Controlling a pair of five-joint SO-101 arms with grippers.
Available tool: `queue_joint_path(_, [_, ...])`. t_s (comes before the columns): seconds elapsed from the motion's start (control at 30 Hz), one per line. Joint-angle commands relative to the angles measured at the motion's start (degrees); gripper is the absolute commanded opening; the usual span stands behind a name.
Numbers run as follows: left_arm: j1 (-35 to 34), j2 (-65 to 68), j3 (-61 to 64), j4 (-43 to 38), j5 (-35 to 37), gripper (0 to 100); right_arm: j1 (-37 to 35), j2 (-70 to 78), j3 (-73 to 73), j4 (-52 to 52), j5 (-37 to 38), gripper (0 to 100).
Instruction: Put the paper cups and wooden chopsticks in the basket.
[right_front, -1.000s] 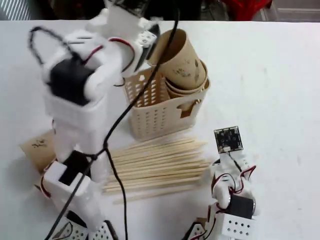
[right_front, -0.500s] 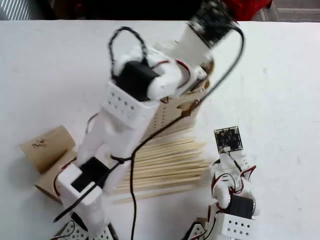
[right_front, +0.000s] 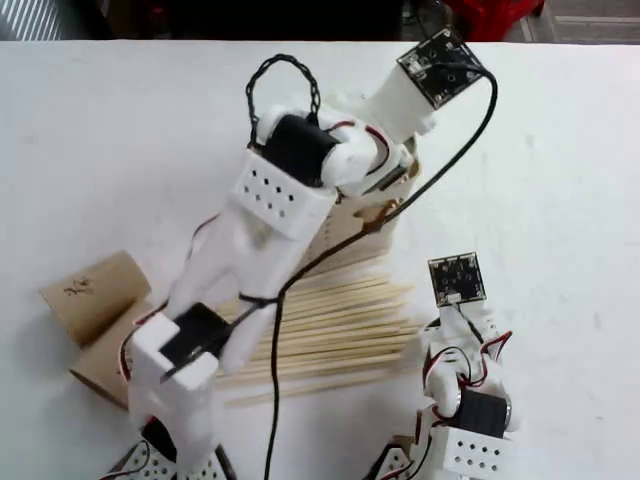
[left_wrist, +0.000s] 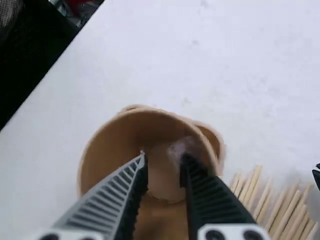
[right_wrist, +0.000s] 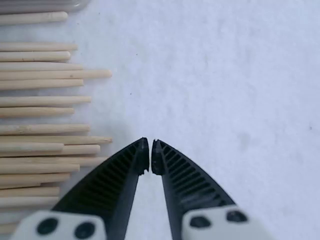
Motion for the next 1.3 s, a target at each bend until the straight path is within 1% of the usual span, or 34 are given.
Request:
queue_joint_path(0.0, [-1.89,2.86,4.22,-2.11,0.0,13,-0.57,-0.75,-0.44,-0.13,-0.26,2.5])
queue_joint_path(0.1, [-1.89,4.35,3.25,-2.64,0.0,13,-0.57,-0.75,-0.44,-0.13,-0.26,2.5])
queue_joint_path(0.2, [-1.89,3.47,-1.85,-2.2,-0.26,13,-0.57,-0.75,-0.44,-0.13,-0.26,2.5])
queue_joint_path(0.33, [-3.56,0.57,-13.36,1.93,-0.44,13,-0.57,-0.75,-0.44,-0.13,-0.26,2.5])
queue_joint_path(0.4, [-5.67,-1.36,-20.31,4.75,-0.18,13,-0.57,-0.75,-0.44,-0.13,-0.26,2.5])
queue_joint_path(0.47, [-9.19,-3.38,-26.99,7.74,0.97,13,-0.57,-0.75,-0.44,-0.13,-0.26,2.5])
queue_joint_path(0.5, [-12.18,-4.44,-29.89,9.49,2.9,13,-0.57,-0.75,-0.44,-0.13,-0.26,2.5])
queue_joint_path(0.57, [-19.74,-6.55,-33.49,13.19,7.56,13,-0.57,-0.75,-0.44,-0.13,-0.26,2.5])
queue_joint_path(0.6, [-24.22,-8.13,-32.88,13.19,9.05,13,-0.57,-0.75,-0.44,-0.13,-0.26,2.5])
queue_joint_path(0.7, [-39.08,-13.93,-24.97,12.92,9.14,13,-0.57,-0.75,-0.44,-0.13,-0.26,2.5])
queue_joint_path(0.77, [-46.55,-17.8,-15.3,12.92,5.89,13,-0.57,-0.75,-0.44,-0.13,-0.26,2.5])
queue_joint_path(0.87, [-56.75,-23.78,2.55,12.84,-0.26,13,-0.57,-0.75,-0.44,-0.13,-0.26,2.5])
queue_joint_path(0.97, [-65.27,-29.85,20.57,12.57,-6.68,13,-0.57,-0.75,-0.44,-0.13,-0.26,2.5])
queue_joint_path(1.1, [-73.71,-38.55,40.97,10.11,-18.02,14,-0.66,-0.75,-0.44,-0.13,-0.26,2.5])
queue_joint_path(1.2, [-80.57,-45.32,53.98,5.1,-25.23,21,-0.66,-0.75,-0.44,-0.13,-0.26,2.5])
queue_joint_path(1.27, [-84.7,-49.19,62.51,1.41,-28.75,25,-0.66,-0.66,-0.44,-0.13,-0.26,2.5])
